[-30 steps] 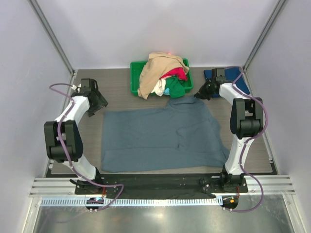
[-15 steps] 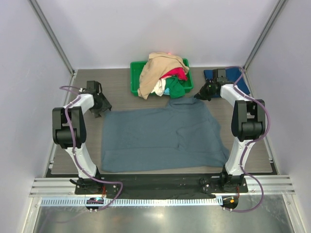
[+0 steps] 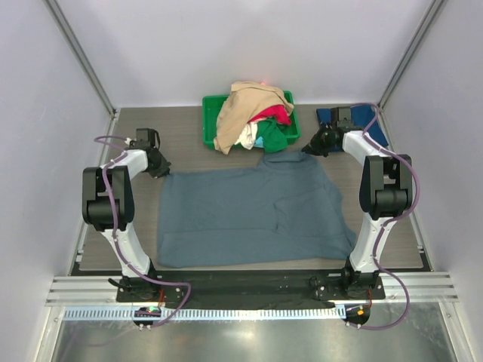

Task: Fold and stack the t-shirts
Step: Fold the tshirt

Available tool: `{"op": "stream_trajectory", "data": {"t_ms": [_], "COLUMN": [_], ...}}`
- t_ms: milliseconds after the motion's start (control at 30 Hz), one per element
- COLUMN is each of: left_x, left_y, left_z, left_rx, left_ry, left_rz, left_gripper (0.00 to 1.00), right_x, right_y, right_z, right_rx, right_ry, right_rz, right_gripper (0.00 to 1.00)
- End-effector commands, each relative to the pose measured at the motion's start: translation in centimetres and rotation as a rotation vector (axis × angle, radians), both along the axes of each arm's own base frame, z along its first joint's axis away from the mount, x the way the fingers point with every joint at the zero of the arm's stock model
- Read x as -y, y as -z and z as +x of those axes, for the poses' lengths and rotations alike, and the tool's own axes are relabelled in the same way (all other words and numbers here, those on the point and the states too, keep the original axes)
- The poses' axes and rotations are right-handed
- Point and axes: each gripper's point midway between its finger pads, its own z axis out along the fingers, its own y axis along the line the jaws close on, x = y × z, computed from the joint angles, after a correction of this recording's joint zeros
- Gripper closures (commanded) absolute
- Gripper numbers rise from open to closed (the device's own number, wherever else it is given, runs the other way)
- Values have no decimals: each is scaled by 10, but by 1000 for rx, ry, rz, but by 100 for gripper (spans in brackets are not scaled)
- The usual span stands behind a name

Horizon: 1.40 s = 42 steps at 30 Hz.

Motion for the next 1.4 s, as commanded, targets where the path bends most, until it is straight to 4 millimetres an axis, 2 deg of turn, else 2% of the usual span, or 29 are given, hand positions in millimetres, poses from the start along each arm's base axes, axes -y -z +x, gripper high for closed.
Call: {"op": "stream_trajectory", "data": {"t_ms": [0,67,200,400,633,767,967,1000,1067,1100,1133,1267,1300,1333,1367], "left_x": [9,9,8,5,8,8,8,8,7,7,5,-1,-1,-1,-2], "left_y": [4,-5,-26,-57,-76,-81,-83,-83,-80,-84,-78,-78,-79,-81,-81], "left_z": [3,6,5,-3,-20,-29,-43,-45,-51,-53,-58,-69,-71,-72,-74], "left_rx": [-2,18,55,117,159,172,182,183,178,190,178,184,189,198,200], "left_ry": [19,19,14,6,4,2,-1,-2,-10,-12,-20,-48,-49,-54,-56], "left_rz": [-28,-28,-23,-11,-24,-24,-24,-25,-17,-14,-8,14,16,18,20], "left_gripper": [97,100,100,100,100,100,100,100,100,100,100,100,100,100,100], "right_x": [-1,-1,0,0,2,4,7,8,10,11,13,20,31,34,37], "right_y": [-13,-15,-33,-45,-52,-63,-69,-78,-78,-89,-85,-95,-95,-91,-98], "right_z": [5,6,5,-7,-26,-38,-61,-65,-75,-80,-88,-110,-113,-121,-126], "right_rx": [52,56,88,98,99,113,116,138,135,163,147,176,178,169,191], "right_ry": [-18,-17,-8,6,3,-2,-5,-3,1,6,15,41,75,83,91], "right_rz": [1,5,11,15,4,-5,-17,-16,-18,-20,-25,-34,-38,-40,-44], "right_gripper": [99,99,99,99,99,99,99,99,99,99,99,99,99,99,99]}}
